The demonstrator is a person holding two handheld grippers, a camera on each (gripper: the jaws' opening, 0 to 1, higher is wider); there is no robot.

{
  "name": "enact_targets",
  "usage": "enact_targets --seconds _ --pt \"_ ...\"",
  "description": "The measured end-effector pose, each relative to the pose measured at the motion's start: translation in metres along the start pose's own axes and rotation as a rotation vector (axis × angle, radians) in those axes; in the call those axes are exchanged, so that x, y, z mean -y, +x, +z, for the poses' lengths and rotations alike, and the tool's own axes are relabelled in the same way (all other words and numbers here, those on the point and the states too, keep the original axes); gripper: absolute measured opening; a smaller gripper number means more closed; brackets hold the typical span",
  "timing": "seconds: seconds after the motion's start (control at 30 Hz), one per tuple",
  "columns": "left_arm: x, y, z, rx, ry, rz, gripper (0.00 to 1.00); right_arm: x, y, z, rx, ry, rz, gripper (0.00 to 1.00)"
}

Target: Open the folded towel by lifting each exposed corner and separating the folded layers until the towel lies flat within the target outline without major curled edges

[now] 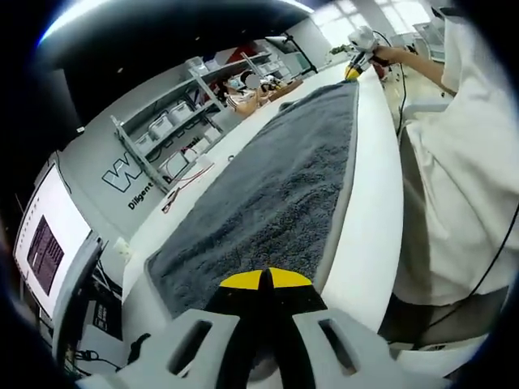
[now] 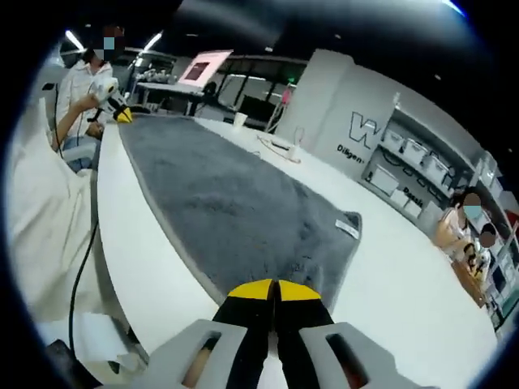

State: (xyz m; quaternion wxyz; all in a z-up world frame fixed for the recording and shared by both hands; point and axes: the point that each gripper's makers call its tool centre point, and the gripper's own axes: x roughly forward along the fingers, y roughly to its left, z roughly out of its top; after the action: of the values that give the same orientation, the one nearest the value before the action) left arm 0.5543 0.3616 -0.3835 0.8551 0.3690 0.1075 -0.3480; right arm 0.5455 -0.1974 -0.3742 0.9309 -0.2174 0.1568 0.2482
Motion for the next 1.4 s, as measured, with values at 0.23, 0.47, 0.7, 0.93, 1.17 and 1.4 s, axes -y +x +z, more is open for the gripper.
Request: enact_targets --seconds 0.23,0.47,0.7,0.93,1.17,1.4 --pt "0.000 0.000 -0.001 -0.002 -0.019 -0.003 0.01 0.011 -0.004 -0.025 -0.083 0.013 -0.037 0.00" --pt "-0.001 0.001 -0.002 -0.002 -0.049 -0.005 0.01 0.017 -0.012 -0.034 -0.109 0.096 -0.051 0.00" --pt "0.000 0.000 -0.002 0.002 -0.039 -0.007 0.01 0.015 -0.017 -0.037 -0.113 0.090 -0.035 0.00" --pt "0.003 -0.005 -0.003 0.012 -0.005 -0.025 0.01 0.015 -0.019 -0.038 -0.109 0.103 -0.030 0.00" --pt "0.004 -0.016 -0.008 0.002 -0.057 -0.058 0.01 0.013 -0.020 -0.038 -0.108 0.078 -0.025 0.00" --pt "0.005 -0.017 -0.010 -0.041 -0.063 -0.041 0.01 0.012 -0.019 -0.038 -0.208 -0.032 -0.062 0.00"
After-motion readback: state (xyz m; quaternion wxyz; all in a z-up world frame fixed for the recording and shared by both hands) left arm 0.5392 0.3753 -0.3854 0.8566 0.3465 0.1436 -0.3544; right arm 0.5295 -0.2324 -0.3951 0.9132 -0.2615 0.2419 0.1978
